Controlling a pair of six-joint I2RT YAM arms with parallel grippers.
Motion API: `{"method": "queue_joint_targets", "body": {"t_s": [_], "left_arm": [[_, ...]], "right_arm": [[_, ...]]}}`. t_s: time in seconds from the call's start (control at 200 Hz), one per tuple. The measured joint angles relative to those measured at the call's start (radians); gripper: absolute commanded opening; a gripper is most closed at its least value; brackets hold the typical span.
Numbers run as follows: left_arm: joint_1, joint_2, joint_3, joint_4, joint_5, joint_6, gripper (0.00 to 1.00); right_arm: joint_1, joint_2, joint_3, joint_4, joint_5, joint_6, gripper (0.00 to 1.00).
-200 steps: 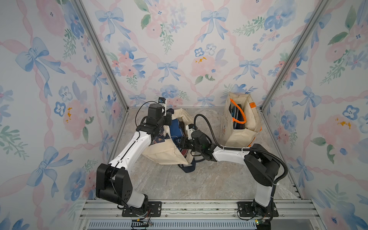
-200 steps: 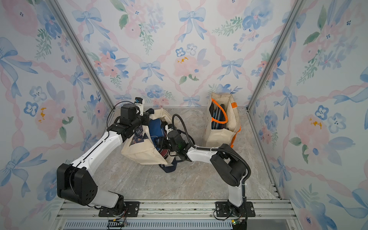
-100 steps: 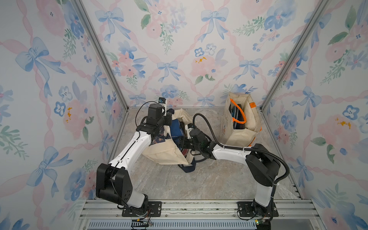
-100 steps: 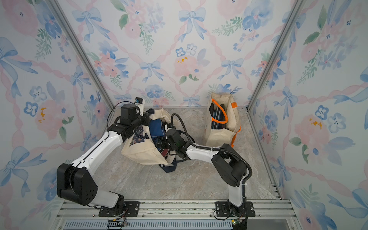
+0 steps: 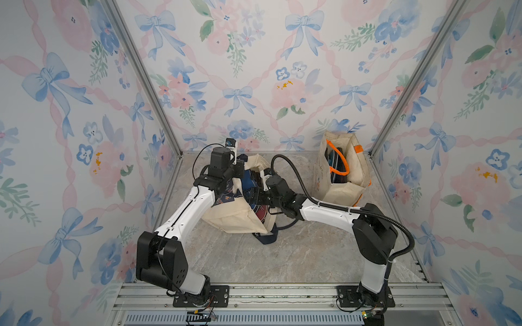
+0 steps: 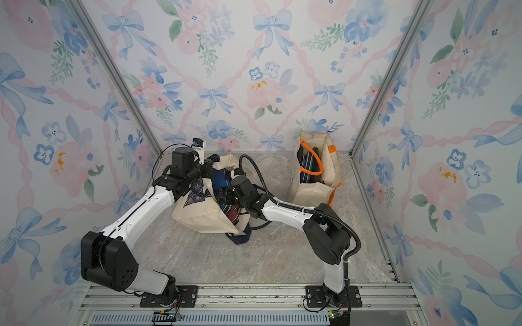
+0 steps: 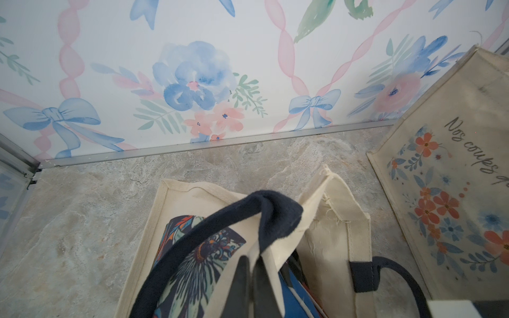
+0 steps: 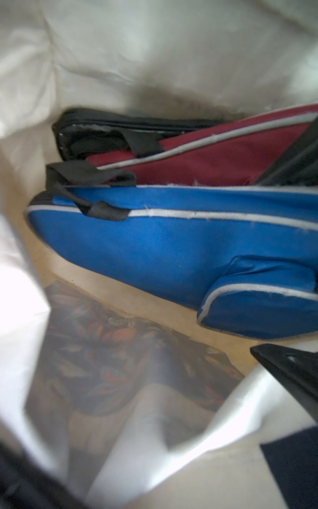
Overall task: Remove the ping pong set from the canvas bag
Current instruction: Pick up the ping pong set from the canvas bag.
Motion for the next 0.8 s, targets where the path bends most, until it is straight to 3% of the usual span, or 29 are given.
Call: {"method": "queue_joint_targets", "body": {"t_s": [0.23, 0.365, 0.45, 0.545, 0.67, 0.8], "left_arm": [[-0.004, 0.000, 0.000, 0.000, -0.003, 0.000, 0.00], [-0.011, 0.000, -0.003, 0.000, -0.009, 0.000, 0.00], [-0.014, 0.000, -0.003, 0.000, -0.012, 0.000, 0.00], [-0.018, 0.000, -0.004, 0.000, -0.015, 0.000, 0.00], [-0.021, 0.000, -0.004, -0.001, -0.019, 0.000, 0.00], [-0.021, 0.000, -0.005, 0.000, -0.021, 0.001, 0.00]], "right_arm": [[-0.001, 0.046, 0.024, -0.003, -0.004, 0.001, 0.78], [-0.001, 0.075, 0.028, -0.003, -0.013, 0.010, 0.69], [-0.002, 0.083, 0.034, -0.003, -0.019, 0.011, 0.59], [-0.003, 0.088, 0.043, 0.002, -0.024, 0.014, 0.40], [-0.002, 0.089, 0.055, 0.009, -0.030, 0.023, 0.24], [-0.003, 0.089, 0.058, 0.019, -0.040, 0.018, 0.16]]}}
